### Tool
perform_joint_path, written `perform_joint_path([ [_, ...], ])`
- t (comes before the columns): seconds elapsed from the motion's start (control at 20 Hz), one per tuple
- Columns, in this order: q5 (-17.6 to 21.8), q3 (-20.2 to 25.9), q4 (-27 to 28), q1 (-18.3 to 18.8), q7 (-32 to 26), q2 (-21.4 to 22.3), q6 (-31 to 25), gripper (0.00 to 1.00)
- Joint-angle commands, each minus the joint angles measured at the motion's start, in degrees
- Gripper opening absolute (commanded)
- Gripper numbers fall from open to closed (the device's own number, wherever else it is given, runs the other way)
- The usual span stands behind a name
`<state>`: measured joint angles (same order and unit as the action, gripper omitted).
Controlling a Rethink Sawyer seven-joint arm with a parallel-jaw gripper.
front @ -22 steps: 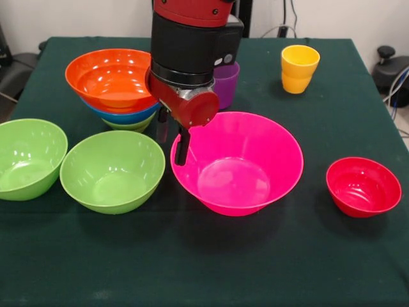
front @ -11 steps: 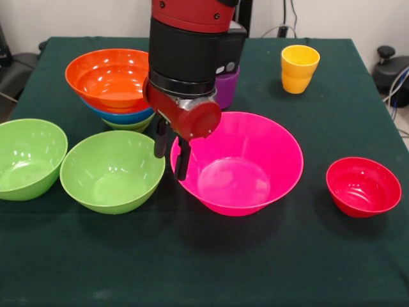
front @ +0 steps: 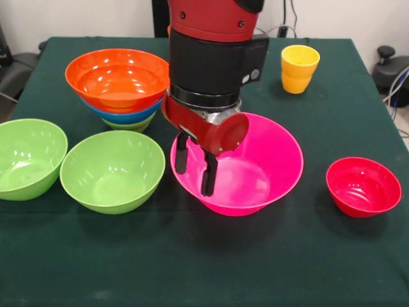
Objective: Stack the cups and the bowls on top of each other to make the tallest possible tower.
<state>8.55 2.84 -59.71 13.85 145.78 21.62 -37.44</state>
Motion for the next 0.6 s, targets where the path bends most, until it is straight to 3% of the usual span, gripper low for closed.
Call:
perform_joint_path([
  [0.05, 6.0, 7.3, 1.6, 1.5, -19.7, -2.3, -5.1, 1.0],
  [0.6, 4.2, 6.0, -0.1, 4.3, -21.1, -2.9, -5.5, 1.0],
])
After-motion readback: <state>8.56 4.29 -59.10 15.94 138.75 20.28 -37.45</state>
